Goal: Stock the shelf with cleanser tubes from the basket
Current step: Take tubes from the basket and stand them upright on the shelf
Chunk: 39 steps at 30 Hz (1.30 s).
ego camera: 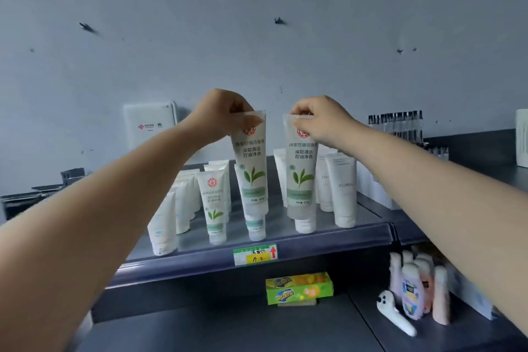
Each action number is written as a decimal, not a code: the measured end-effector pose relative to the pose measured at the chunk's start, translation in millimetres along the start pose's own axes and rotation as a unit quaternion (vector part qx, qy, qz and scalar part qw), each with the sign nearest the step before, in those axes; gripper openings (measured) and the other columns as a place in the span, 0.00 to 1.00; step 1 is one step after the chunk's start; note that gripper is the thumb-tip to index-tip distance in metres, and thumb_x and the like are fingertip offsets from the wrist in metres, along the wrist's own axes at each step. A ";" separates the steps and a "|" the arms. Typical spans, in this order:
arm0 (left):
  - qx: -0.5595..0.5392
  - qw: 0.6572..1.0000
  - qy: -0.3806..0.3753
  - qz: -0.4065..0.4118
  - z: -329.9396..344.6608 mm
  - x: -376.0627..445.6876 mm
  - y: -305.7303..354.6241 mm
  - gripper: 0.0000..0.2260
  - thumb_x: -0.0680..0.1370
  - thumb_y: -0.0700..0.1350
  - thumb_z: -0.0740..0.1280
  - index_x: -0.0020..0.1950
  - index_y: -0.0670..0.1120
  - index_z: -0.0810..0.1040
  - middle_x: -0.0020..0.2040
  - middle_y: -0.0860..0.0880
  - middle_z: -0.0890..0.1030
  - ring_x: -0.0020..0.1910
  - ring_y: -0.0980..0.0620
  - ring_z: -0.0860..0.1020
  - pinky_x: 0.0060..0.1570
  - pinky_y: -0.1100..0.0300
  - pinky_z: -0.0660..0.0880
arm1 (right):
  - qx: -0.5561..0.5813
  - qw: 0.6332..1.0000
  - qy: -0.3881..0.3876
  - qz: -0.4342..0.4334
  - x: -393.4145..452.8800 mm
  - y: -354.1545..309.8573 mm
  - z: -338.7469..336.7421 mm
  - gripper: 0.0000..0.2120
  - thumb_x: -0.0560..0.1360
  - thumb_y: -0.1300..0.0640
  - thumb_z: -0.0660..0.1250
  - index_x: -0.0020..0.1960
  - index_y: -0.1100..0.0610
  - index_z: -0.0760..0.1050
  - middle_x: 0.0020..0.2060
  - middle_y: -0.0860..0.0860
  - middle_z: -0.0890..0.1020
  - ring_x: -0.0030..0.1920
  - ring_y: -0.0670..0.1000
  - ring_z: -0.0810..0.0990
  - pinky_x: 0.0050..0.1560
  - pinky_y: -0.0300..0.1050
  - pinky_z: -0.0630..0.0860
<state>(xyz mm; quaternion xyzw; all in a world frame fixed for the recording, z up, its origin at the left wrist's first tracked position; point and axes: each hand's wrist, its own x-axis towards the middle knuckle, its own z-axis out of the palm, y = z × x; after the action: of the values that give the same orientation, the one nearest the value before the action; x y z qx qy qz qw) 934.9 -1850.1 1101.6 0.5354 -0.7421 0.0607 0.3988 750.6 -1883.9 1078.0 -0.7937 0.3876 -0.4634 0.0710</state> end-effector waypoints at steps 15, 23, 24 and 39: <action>-0.088 0.993 0.069 0.032 -53.0 54.1 -83.4 0.08 0.73 0.43 0.71 0.34 0.48 0.77 0.34 0.50 0.79 0.31 0.54 0.78 0.36 0.59 0.78 | 0.033 0.993 0.107 -0.025 93.8 -41.2 59.5 0.07 0.76 0.63 0.62 0.50 0.61 0.78 0.39 0.52 0.77 0.36 0.47 0.73 0.37 0.38 0.69; -0.081 0.989 0.122 0.024 -46.8 93.4 -111.9 0.11 0.73 0.42 0.71 0.33 0.47 0.73 0.32 0.51 0.77 0.30 0.54 0.74 0.26 0.68 0.73 | 0.039 0.982 0.181 -0.031 142.0 -18.1 77.2 0.07 0.75 0.60 0.63 0.48 0.61 0.78 0.40 0.52 0.77 0.42 0.50 0.74 0.43 0.39 0.70; -0.078 0.989 0.126 0.022 -44.8 100.7 -116.3 0.11 0.73 0.42 0.70 0.33 0.48 0.73 0.32 0.51 0.77 0.29 0.55 0.74 0.25 0.70 0.72 | 0.039 0.982 0.183 -0.035 150.9 -13.2 78.7 0.07 0.75 0.60 0.63 0.48 0.61 0.78 0.40 0.51 0.77 0.42 0.50 0.74 0.44 0.39 0.70; 0.010 0.995 0.091 -0.029 -6.9 198.4 -201.0 0.10 0.72 0.42 0.72 0.32 0.48 0.75 0.32 0.50 0.76 0.34 0.46 0.74 0.39 0.54 0.76 | -0.005 0.997 0.054 -0.047 268.1 64.4 124.3 0.05 0.75 0.59 0.66 0.49 0.59 0.79 0.40 0.52 0.78 0.40 0.49 0.75 0.37 0.38 0.69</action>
<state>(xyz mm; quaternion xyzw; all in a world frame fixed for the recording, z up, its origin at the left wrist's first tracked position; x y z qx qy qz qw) 1086.5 -2078.9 1168.8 0.5527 -0.6861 0.1052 0.4612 885.9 -2141.6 1160.4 -0.7852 0.3552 -0.5067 0.0243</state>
